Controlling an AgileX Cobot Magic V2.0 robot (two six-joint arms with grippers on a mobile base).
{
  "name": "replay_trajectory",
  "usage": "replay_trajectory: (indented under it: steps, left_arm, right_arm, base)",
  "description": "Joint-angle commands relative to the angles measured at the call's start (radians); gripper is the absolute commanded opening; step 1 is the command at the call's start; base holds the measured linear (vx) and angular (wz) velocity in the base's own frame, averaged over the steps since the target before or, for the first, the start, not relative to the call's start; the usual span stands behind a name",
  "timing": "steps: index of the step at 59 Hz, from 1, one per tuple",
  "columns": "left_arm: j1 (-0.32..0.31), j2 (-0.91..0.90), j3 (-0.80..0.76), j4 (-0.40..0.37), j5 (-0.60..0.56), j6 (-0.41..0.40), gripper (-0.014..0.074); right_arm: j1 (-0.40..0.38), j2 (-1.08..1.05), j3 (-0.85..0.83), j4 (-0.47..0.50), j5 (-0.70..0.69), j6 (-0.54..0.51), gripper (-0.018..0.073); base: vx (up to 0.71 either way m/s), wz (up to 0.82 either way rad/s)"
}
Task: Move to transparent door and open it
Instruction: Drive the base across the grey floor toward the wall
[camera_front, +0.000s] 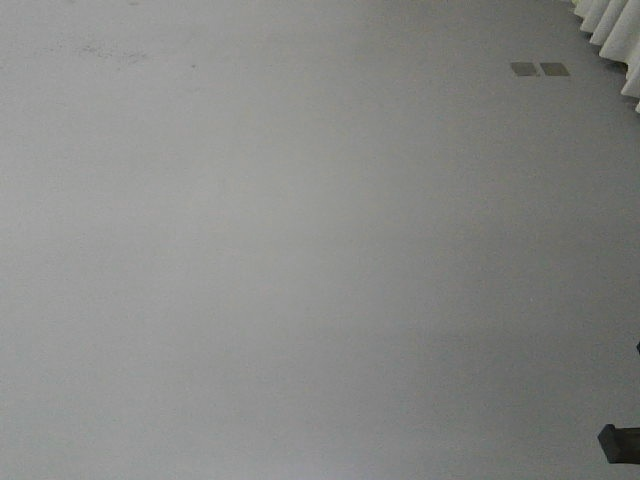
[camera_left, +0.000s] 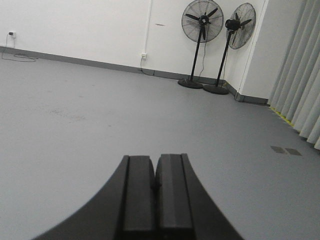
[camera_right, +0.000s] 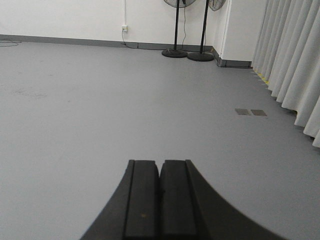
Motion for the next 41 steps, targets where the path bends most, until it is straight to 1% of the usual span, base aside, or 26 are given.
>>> replay_trajectory:
  steps: [1,41]
  left_arm:
    - [-0.004,-0.012,0.032,-0.007,-0.084,0.001,-0.0006]
    - [-0.004,-0.012,0.032,-0.007,-0.084,0.001,-0.0006]
  right_arm:
    - [-0.003,-0.014,0.014,0.001,-0.080,-0.005,-0.0007]
    - [-0.003,-0.014,0.014,0.001,-0.080,-0.005,-0.0007]
  base:
    - [0.13,0.06]
    - [0.21,0.12]
